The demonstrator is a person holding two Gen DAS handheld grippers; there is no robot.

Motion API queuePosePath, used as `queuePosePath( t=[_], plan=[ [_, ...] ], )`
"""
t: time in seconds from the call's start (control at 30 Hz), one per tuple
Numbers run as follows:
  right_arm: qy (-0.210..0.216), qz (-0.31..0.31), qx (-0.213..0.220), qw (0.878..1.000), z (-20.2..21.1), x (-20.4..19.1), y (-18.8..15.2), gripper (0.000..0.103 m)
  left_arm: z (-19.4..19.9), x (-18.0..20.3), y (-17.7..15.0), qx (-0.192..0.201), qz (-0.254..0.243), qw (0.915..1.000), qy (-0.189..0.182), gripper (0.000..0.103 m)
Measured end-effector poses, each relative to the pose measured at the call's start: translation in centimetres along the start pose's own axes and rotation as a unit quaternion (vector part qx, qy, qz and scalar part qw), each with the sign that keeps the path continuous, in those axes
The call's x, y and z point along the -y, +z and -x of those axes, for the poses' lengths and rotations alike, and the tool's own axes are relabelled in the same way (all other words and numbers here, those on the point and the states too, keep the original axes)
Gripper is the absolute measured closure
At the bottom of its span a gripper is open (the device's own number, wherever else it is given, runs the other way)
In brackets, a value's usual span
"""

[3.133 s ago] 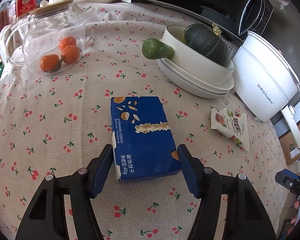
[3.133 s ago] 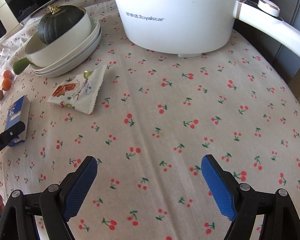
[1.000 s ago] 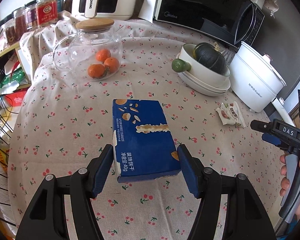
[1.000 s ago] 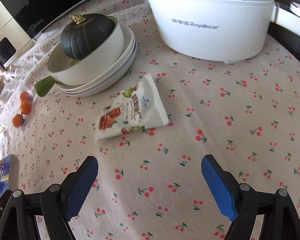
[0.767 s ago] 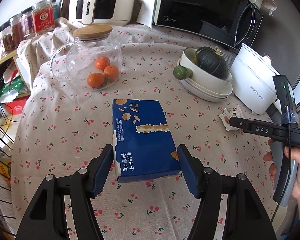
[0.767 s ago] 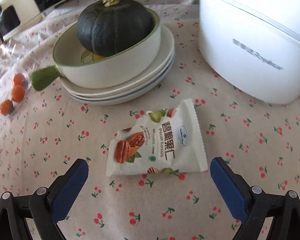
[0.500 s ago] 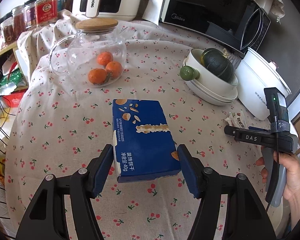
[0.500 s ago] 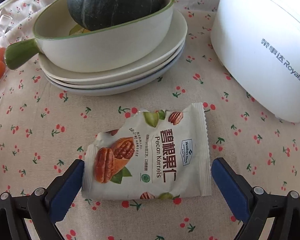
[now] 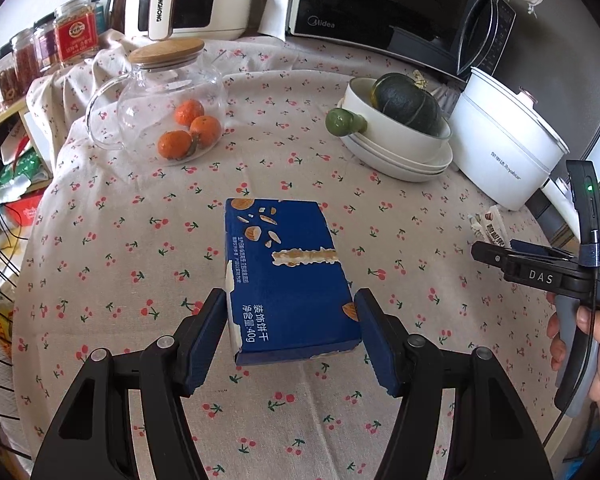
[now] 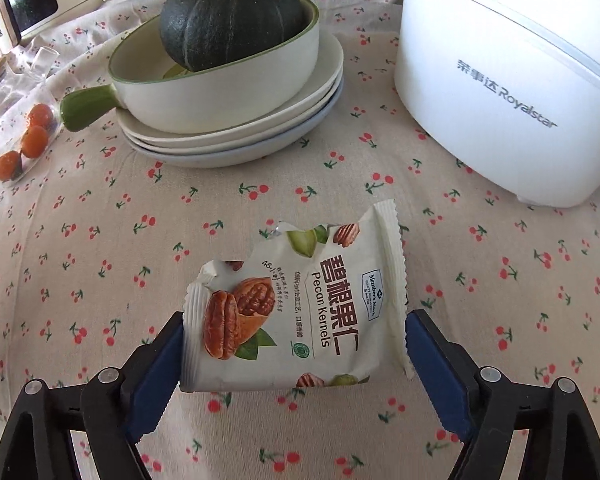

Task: Collect trash
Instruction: 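Grasp the blue snack box with the left gripper while the right grasps the pecan packet, then carry the blue box and pecan packet over the white bin and release both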

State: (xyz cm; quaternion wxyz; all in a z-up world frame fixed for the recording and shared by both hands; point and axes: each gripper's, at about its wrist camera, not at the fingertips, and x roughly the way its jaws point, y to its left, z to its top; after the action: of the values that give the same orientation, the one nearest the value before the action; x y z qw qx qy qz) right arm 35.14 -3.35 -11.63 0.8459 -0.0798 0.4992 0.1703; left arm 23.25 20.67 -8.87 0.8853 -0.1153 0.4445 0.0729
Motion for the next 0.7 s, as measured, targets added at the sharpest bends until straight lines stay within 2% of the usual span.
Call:
queuePosePath(
  t=[0.47,0.7],
  plan=[
    [-0.014,0.000,0.016,1.000,9.5,2.7,-8.1,0.014,5.8,6.1,-5.4,0.006,-0.059,0.9979,-0.027,0.036],
    [-0.026,-0.012,0.015,0.999,13.2,4.8,-13.1,0.014,8.0,9.8,-8.5,0.005,-0.094,0.9941,-0.055,0.035]
  ],
)
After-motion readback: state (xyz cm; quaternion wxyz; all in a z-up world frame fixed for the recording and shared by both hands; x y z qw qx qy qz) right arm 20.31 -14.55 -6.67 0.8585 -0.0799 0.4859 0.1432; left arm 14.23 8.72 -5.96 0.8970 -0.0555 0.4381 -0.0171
